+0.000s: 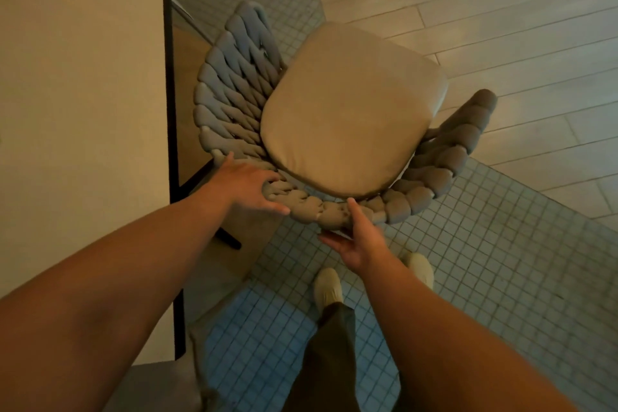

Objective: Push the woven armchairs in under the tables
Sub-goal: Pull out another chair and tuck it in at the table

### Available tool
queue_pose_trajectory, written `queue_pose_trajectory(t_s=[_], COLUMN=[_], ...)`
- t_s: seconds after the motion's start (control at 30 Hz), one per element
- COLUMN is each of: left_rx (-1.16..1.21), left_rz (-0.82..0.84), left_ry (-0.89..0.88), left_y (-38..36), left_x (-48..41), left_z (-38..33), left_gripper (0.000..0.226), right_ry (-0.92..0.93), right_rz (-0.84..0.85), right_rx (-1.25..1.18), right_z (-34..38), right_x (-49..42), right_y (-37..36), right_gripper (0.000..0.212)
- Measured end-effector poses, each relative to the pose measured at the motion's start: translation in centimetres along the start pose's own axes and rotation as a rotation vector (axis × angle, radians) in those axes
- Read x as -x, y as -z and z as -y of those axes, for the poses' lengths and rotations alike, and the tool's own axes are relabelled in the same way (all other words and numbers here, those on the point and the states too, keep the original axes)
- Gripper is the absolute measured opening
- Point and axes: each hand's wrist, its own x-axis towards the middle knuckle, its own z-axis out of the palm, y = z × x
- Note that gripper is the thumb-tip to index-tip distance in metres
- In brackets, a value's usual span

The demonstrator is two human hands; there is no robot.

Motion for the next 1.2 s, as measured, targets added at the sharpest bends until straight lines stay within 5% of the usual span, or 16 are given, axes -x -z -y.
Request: queue_pose_trajectory(t_s=[0.3,0.67,1.2], left_rx=[-0.132,-0.02,0.233], left_rz=[-0.086,-0.132,-0.098], left_ry=[-0.023,0.031,0.23], left_y=[-0.7,-1.9,-2.4], left_x=[0.3,0.4,0.8], left_z=[-0.1,-2.7,-13.1], left_gripper=[0.113,0.105,0.112], right_ry=[0.065,0.081,0.181], right_rz=[-0.141,-0.157,-0.182], right_rx=[-0.032,0.094,0.426], right_z=[-0.3,2.8,12.0], right_x=[-2.1,-1.3,-0.7], right_y=[-0.7,0.8,5.0], right_gripper=[0.051,0.045,0.01])
